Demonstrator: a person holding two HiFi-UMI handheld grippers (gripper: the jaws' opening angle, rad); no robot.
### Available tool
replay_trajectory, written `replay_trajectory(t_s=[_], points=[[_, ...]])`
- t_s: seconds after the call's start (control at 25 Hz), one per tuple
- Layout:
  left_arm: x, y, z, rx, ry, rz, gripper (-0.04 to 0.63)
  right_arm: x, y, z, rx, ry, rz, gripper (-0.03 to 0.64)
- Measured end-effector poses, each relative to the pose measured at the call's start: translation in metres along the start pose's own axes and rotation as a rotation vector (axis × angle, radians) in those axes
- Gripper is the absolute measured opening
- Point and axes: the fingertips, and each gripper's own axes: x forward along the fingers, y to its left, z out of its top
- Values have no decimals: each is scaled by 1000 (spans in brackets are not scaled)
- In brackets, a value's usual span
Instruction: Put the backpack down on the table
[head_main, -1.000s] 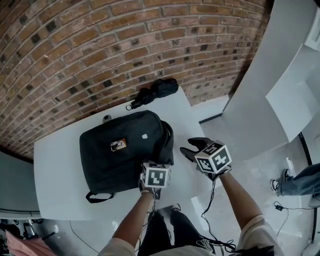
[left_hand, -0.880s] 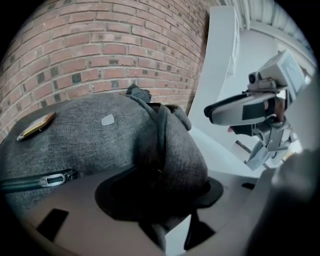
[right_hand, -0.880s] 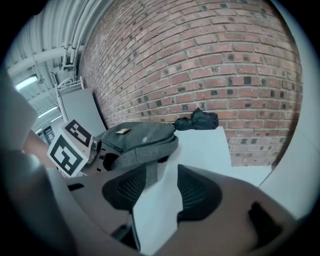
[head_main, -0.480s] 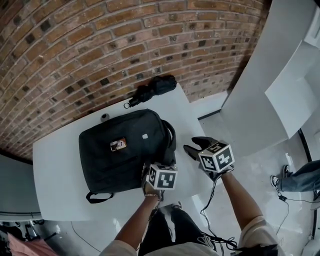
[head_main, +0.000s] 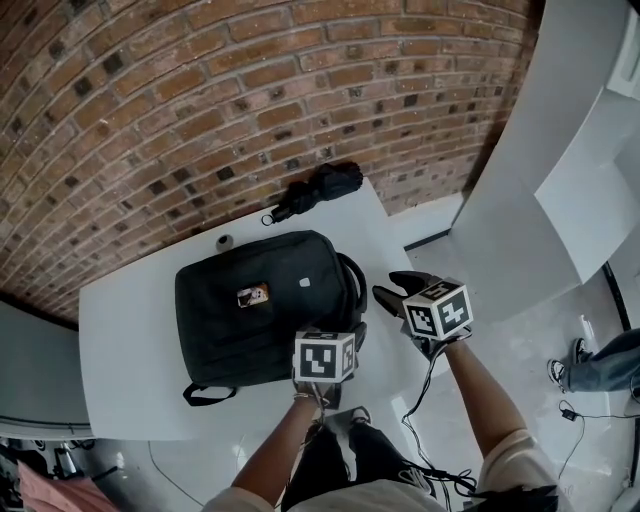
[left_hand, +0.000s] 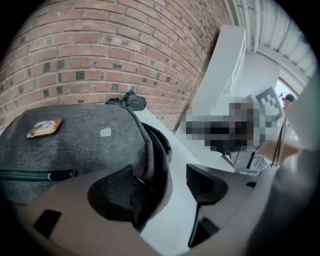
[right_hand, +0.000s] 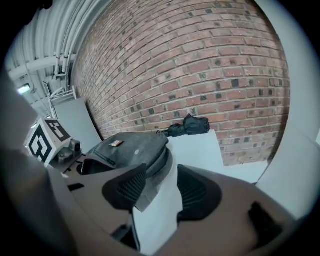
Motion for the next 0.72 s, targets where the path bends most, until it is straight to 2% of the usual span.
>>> replay_trajectory(t_s=[0.16,0.2,0.24,0.28,0.48,0.56,0.72], points=[[-21,3,17,-41,-94,-1,316,-2,3,5,16,-17,-18,195],[-28,6,20,-44,-118,7,267,-3,3,7,31,-30,-30,195],[-34,10,22,-50,-142,18,183,-4,3,10,47,-46,-45,195],[-41,15,24,-60,-162,27,147,-5,4,13,63,-65,-60,193],[-79,49,27,-130,-256,69,44,-7,20,30,123,-147,-112,189],[-100,63,29,-128,-302,92,20,-8,31,37,145,-179,-127,175],[-143,80,35,-73,-378,90,15,-9,61,54,126,-218,-143,147]])
